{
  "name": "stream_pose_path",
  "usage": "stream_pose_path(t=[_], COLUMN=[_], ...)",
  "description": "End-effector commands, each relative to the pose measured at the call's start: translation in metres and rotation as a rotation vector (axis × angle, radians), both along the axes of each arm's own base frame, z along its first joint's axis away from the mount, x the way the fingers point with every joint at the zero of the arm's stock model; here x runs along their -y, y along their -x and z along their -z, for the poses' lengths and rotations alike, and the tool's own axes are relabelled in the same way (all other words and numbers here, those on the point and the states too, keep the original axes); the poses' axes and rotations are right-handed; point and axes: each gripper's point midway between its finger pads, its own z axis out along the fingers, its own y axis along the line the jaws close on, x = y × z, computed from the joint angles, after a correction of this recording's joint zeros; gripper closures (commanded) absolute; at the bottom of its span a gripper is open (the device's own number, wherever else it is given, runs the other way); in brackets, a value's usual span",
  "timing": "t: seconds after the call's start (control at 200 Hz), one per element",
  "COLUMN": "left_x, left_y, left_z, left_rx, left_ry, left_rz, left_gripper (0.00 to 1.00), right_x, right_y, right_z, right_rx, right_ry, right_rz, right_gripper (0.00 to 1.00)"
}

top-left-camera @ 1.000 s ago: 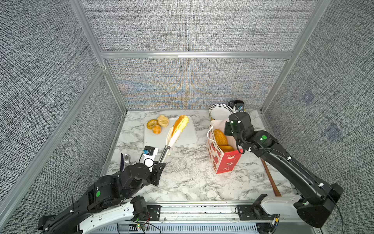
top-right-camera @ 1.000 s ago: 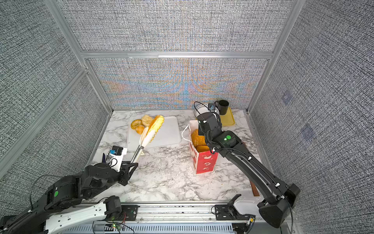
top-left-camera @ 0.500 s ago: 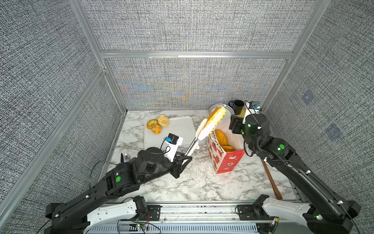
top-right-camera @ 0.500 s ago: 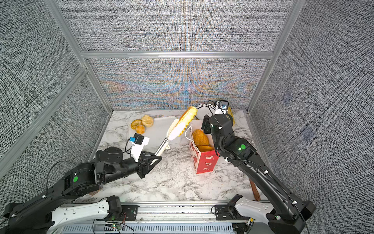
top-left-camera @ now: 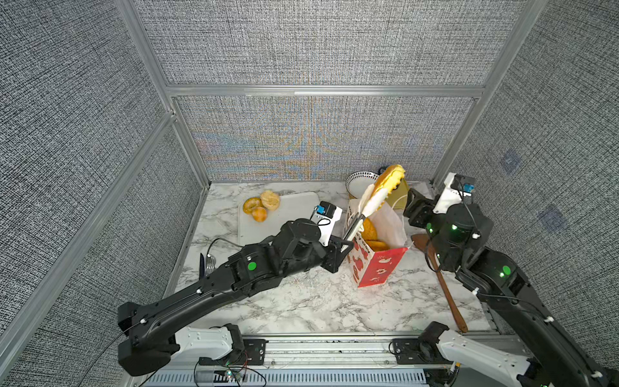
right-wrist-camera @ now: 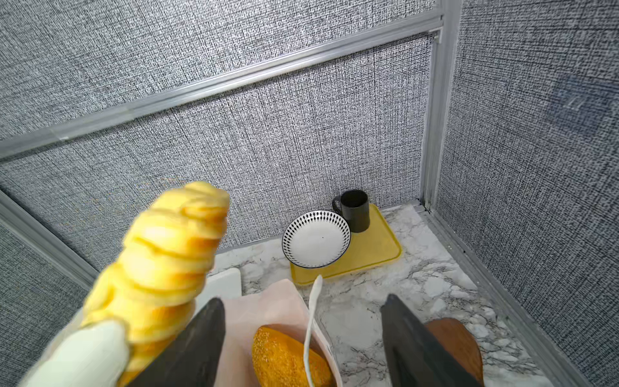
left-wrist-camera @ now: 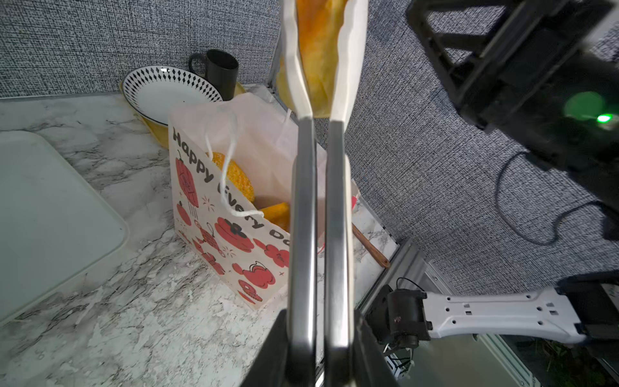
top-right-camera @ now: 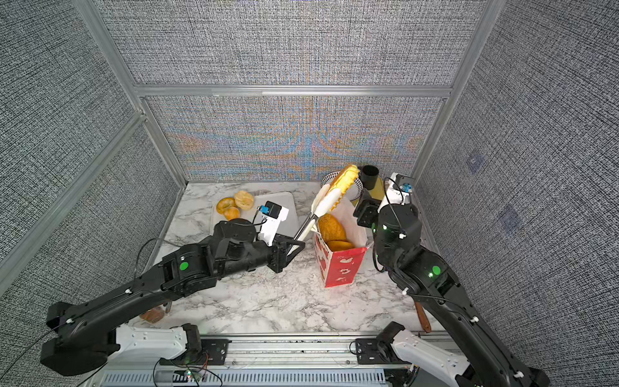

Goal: Pack bread into a paper bag
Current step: Place the fake bread in the paper bag.

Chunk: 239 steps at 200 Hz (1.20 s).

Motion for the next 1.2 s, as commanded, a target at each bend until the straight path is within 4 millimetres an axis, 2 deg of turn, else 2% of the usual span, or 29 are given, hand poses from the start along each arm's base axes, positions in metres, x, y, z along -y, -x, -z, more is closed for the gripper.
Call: stream_pose_path(t=[0.0, 0.095, 0.215, 0.42, 0.545, 0.636, 0.776, 0.941, 1.191], left_x=[0.004, 0.001, -0.002, -0.002, -0.002, -0.004, -0.008, -0.008, -0.012], left_y=[-0.013, -0.021, -0.021, -0.009, -0.001, 0.002, 0.006, 0.007, 0.009], left_z=[0.016, 0.032, 0.050, 0.079, 0.088, 0.085, 0.076, 0.068, 0.046], left_rx=[-0.026, -0.034, -0.067, -0.131, -0.153, -0.139, -0.109, -0.081, -0.026], left_ry=[-0.056, -0.090, -0.136, -0.175, -0.183, -0.179, -0.169, -0.161, -0.123], left_rz=[-0.073, -0.123, -0.141, -0.109, -0.082, -0.075, -0.063, -0.047, -0.032], left_gripper=[0.98, 0.98, 0.98, 0.98, 0.98, 0.98, 0.77, 0.63, 0.60], right_x=[0.009, 0.013, 0.014, 0.013, 0.010, 0.007, 0.002, -0.003, -0.008], right_y=[0.008, 0.014, 0.017, 0.016, 0.013, 0.011, 0.007, 0.002, -0.003], right_z=[-0.004, -0.005, -0.005, 0.000, 0.004, 0.005, 0.006, 0.010, 0.019], right_rx=[0.020, 0.023, 0.027, 0.021, 0.014, 0.009, 0.001, -0.013, -0.033], right_ry=[-0.024, -0.026, -0.028, -0.023, -0.020, -0.020, -0.016, -0.008, 0.005], right_rz=[0.019, 0.017, 0.009, 0.003, -0.003, -0.006, -0.018, -0.025, -0.031], right_gripper=[0.25, 0.25, 0.25, 0.25, 0.25, 0.25, 0.25, 0.25, 0.25])
